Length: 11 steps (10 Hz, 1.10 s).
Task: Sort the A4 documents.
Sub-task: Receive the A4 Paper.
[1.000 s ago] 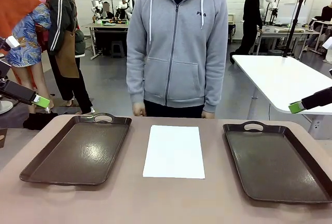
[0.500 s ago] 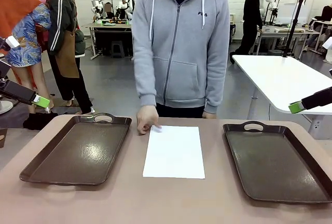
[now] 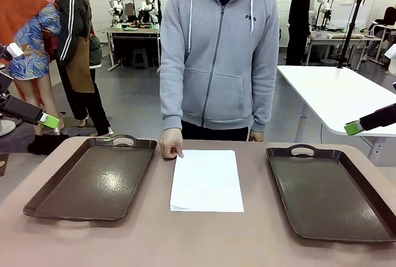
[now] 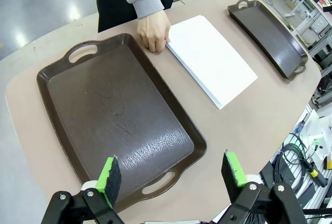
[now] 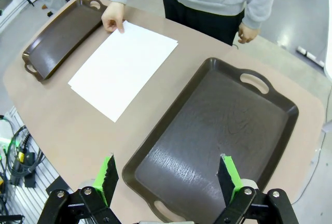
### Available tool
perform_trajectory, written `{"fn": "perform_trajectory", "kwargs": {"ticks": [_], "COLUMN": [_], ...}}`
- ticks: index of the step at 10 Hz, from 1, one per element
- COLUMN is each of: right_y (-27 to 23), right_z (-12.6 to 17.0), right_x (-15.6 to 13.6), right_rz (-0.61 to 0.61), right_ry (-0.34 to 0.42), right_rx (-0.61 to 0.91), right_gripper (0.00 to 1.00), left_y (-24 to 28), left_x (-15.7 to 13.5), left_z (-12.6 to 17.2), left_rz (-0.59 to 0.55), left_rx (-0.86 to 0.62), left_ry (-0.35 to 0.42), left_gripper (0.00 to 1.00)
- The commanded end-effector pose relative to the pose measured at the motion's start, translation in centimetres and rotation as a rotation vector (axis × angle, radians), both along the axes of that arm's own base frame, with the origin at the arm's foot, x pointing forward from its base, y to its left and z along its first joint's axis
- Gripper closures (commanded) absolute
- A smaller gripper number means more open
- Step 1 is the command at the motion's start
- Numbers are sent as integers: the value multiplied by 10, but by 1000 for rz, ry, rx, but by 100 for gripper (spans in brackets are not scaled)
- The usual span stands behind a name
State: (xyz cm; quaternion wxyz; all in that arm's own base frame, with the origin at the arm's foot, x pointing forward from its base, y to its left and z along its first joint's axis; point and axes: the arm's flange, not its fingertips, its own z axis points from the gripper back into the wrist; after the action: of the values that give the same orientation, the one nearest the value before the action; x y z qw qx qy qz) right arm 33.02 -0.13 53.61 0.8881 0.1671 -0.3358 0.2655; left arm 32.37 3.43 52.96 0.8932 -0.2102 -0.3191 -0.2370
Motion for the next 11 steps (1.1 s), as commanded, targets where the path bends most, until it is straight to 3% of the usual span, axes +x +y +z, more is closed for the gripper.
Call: {"fn": "perform_trajectory", "kwargs": {"ticks": [1,11], "right_y": [0,0], "right_z": [-2,-2], "right_x": [1,1], "right_rz": [7,7], "right_ry": [4,4], "right_rx": [10,10], "right_gripper": [0,0], "left_y": [2,2], "left_x": [0,0], "left_z": [0,0], "left_rz": [-8,-8], "left_rx": [8,8], "left_ry": [-5,-5], "left_gripper": [0,0]}}
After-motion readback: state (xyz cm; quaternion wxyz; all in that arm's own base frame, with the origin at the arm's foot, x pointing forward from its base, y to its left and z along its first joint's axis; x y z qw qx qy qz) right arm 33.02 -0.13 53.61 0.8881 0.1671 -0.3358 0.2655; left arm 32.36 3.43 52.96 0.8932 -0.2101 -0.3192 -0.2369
